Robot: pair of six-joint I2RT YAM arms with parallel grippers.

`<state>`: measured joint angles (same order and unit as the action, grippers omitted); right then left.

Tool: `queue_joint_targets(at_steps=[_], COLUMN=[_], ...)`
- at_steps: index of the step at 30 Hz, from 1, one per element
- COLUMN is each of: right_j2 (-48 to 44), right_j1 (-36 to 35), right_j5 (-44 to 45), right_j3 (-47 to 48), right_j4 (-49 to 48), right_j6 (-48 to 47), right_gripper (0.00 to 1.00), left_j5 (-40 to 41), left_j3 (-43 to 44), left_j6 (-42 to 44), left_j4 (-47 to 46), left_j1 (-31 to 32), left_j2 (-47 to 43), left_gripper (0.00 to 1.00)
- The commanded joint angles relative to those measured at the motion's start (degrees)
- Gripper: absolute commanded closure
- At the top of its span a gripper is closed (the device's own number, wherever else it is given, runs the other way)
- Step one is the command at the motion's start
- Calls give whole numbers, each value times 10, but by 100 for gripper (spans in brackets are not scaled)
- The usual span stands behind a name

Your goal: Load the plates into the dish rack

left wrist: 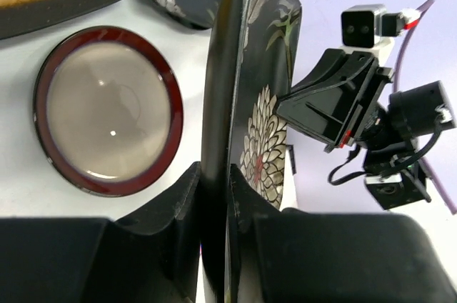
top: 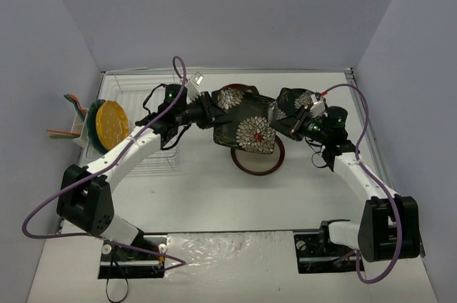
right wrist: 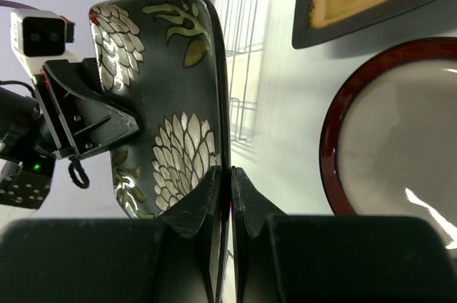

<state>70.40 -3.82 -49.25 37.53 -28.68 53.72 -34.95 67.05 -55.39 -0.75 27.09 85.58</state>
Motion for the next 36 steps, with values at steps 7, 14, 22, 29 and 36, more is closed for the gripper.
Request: queue_joint_targets(at_steps=[7, 14, 22, 29, 36], right_j2=[-55, -69, -74, -66, -62], right_j1=[-3, -2, -2, -6, -12], right_j5=[4, 27, 62, 69, 73], right_j3=[89, 116, 130, 124, 121], right_j4=[118, 178, 223, 229, 235], right_j6=[-149, -197, -237, -244, -254], right_gripper=[23, 0, 0, 0, 0], left_j5=[80, 122, 357, 451, 444], left_j3=[93, 177, 356, 403, 410], left_j6=[168, 275, 524, 615, 659], left_j4=[127, 266, 492, 501, 458], left_j1=[-10, -92, -181, -256, -323], left_j2=[-71, -116, -106, -54, 11], left_gripper=[100, 100, 100, 100, 100])
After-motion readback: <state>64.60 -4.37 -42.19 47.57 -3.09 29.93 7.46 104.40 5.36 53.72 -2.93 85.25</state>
